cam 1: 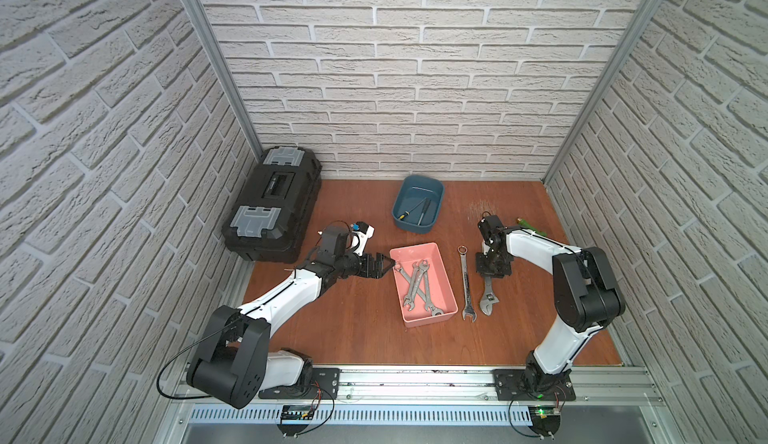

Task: Take out the wrench from the storage box
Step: Place the wrench at the center of the board.

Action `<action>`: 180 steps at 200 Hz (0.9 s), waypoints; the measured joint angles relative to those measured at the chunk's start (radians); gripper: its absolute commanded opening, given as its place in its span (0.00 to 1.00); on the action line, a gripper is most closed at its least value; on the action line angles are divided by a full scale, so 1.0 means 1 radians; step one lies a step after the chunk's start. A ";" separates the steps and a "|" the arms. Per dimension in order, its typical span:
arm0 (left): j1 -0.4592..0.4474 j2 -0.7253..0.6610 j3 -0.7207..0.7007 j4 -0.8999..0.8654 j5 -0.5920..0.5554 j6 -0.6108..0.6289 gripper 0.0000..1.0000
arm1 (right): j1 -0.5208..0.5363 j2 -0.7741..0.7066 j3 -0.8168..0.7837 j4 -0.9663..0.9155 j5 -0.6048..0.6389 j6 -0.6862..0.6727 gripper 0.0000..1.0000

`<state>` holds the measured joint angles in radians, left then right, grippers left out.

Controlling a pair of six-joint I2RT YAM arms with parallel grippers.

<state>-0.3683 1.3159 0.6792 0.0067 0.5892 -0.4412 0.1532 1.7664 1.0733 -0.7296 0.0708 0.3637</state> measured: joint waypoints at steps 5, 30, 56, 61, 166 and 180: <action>0.000 0.003 0.003 0.000 0.000 0.000 0.98 | 0.000 0.000 0.000 0.000 0.000 0.000 0.15; 0.000 0.011 0.007 0.001 0.000 0.000 0.98 | 0.000 0.001 0.000 0.001 -0.002 0.002 0.25; 0.000 0.016 0.007 0.000 0.000 0.000 0.99 | 0.000 0.001 0.000 0.001 -0.006 0.003 0.29; 0.000 0.017 0.007 0.000 0.000 0.000 0.98 | 0.000 0.001 0.000 0.002 -0.006 0.003 0.29; 0.000 0.017 0.027 -0.011 0.001 0.004 0.98 | 0.000 -0.019 -0.001 0.022 -0.025 0.008 0.38; 0.000 0.016 0.027 -0.014 0.000 0.006 0.98 | 0.000 -0.046 -0.002 0.021 -0.028 0.014 0.38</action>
<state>-0.3683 1.3323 0.7059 -0.0078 0.5896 -0.4347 0.1532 1.7206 1.0718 -0.7090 0.0425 0.3779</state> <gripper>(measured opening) 0.983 0.379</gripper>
